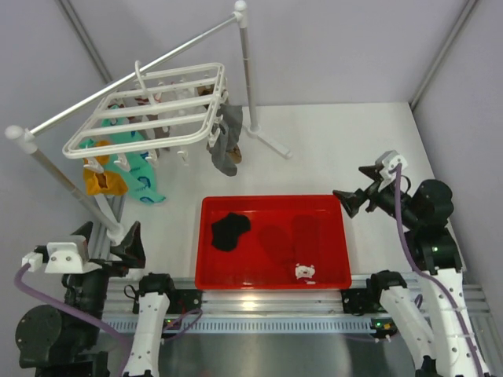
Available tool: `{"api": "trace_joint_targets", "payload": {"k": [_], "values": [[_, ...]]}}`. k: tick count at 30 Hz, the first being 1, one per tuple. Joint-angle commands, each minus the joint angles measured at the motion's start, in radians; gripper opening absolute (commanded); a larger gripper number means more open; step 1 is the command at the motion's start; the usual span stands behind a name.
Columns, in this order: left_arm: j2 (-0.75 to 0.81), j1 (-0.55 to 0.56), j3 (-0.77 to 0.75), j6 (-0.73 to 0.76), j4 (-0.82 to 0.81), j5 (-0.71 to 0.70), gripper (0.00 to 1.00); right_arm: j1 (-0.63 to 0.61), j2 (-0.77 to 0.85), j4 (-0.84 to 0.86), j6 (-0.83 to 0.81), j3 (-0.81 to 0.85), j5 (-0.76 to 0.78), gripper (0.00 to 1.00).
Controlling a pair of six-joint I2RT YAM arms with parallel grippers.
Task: Clip the socks to the hanger
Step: Rotate the hanger at the clothesline.
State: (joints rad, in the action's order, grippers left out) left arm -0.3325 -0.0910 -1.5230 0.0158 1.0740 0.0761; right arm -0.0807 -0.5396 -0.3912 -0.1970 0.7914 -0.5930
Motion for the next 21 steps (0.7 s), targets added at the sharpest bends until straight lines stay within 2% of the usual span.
{"api": "trace_joint_targets", "payload": {"k": [1,2,4,6,12,15,21], "values": [[-0.039,-0.01,-0.052,-0.146,-0.031,0.18,0.97,-0.034,-0.089,0.227,0.238,0.092,-0.151,0.99],[-0.037,-0.012,-0.055,-0.155,-0.061,0.256,0.97,-0.06,-0.132,0.253,0.255,0.104,-0.149,1.0],[-0.024,-0.012,-0.045,-0.155,-0.094,0.312,0.97,-0.181,-0.178,0.293,0.252,0.153,-0.084,1.0],[-0.02,-0.01,-0.023,-0.157,-0.123,0.349,0.97,-0.343,-0.238,0.317,0.229,0.184,-0.018,1.0],[-0.028,-0.012,0.014,-0.178,-0.175,0.474,0.91,-0.689,-0.399,0.537,0.122,0.242,0.142,0.94],[-0.034,-0.01,0.026,-0.203,-0.195,0.553,0.89,-0.766,-0.497,0.691,0.062,0.256,0.154,0.89],[-0.048,-0.01,0.061,-0.254,-0.263,0.701,0.84,-0.784,-0.703,1.015,0.073,0.305,0.078,0.77]]}}
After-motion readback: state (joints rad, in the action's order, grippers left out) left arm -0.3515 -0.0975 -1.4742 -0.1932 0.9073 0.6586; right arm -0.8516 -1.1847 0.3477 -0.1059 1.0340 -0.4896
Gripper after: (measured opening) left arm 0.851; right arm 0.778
